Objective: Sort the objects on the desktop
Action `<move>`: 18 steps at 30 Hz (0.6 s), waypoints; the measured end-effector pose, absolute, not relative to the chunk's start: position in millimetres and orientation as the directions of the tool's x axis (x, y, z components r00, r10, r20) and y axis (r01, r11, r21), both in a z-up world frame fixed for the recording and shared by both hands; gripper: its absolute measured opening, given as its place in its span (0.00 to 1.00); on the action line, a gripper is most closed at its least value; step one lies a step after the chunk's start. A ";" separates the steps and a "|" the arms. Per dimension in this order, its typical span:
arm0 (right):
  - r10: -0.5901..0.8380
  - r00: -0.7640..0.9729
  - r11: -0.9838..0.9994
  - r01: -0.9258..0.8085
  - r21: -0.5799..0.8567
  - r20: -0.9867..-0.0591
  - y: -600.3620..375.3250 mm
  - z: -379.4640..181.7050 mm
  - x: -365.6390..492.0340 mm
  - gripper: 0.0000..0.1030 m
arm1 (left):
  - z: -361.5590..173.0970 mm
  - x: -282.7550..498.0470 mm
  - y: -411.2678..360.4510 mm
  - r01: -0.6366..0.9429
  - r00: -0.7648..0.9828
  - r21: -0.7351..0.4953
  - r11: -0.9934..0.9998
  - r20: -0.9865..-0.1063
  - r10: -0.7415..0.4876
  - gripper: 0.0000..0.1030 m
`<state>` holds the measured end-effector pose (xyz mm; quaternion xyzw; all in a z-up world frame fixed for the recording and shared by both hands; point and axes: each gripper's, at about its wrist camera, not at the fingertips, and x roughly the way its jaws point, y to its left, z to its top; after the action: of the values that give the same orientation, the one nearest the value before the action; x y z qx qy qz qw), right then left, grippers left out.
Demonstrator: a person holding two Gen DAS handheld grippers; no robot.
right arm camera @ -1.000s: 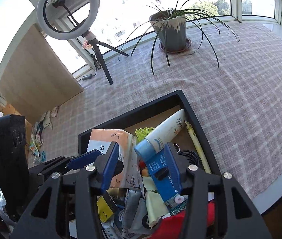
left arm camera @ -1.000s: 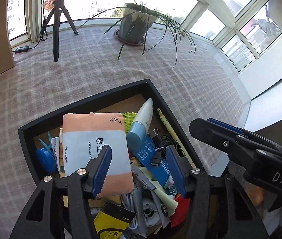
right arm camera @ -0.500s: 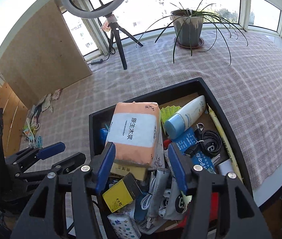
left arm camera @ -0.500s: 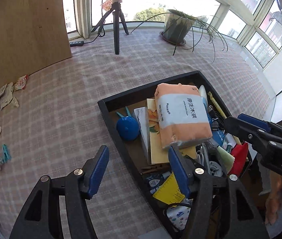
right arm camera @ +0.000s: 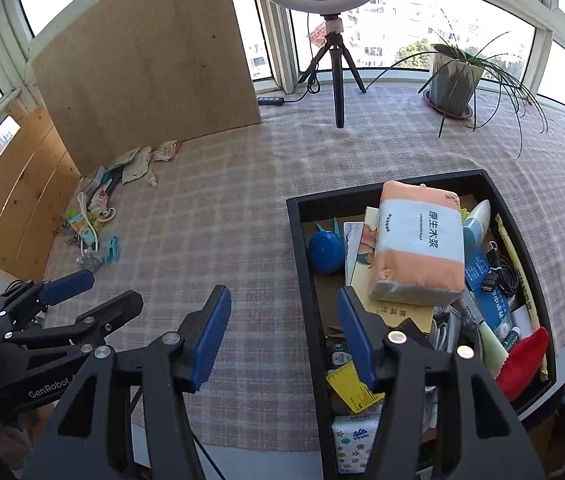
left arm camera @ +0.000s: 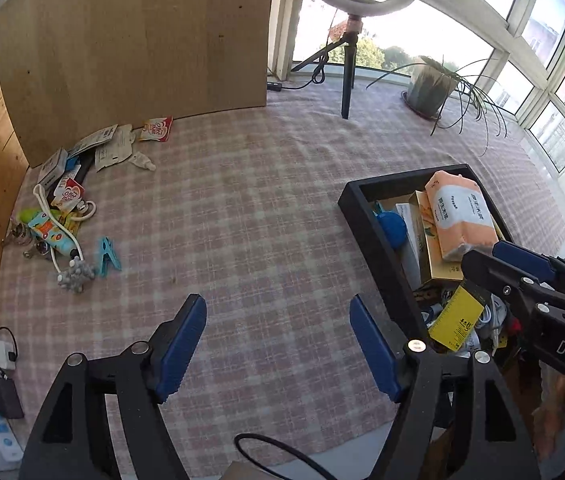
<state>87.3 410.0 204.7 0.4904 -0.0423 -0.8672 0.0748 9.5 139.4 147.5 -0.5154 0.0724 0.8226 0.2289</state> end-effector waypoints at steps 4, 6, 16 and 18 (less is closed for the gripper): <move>-0.172 -0.516 -0.985 0.100 0.141 -0.839 384.6 208.1 94.0 0.58 | 143.0 6.8 108.2 -0.419 -0.367 -0.120 -0.900 -0.884 0.289 0.70; -0.175 -0.521 -0.984 0.105 0.141 -0.836 373.6 208.8 97.0 0.58 | 140.9 6.2 94.3 -0.405 -0.369 -0.121 -0.906 -0.885 0.283 0.70; -0.135 -0.559 -0.989 0.127 0.076 -0.818 322.8 207.7 108.3 0.59 | 134.0 3.4 45.1 -0.367 -0.385 -0.113 -0.923 -0.885 0.262 0.70; -0.138 -0.556 -0.988 0.129 0.079 -0.819 315.6 205.3 109.5 0.59 | 132.4 2.0 36.8 -0.354 -0.388 -0.116 -0.928 -0.885 0.258 0.70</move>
<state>109.5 315.6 205.3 0.4648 -0.0049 -0.8821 0.0758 2.0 36.8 132.4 -0.5218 0.0458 0.8318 0.1839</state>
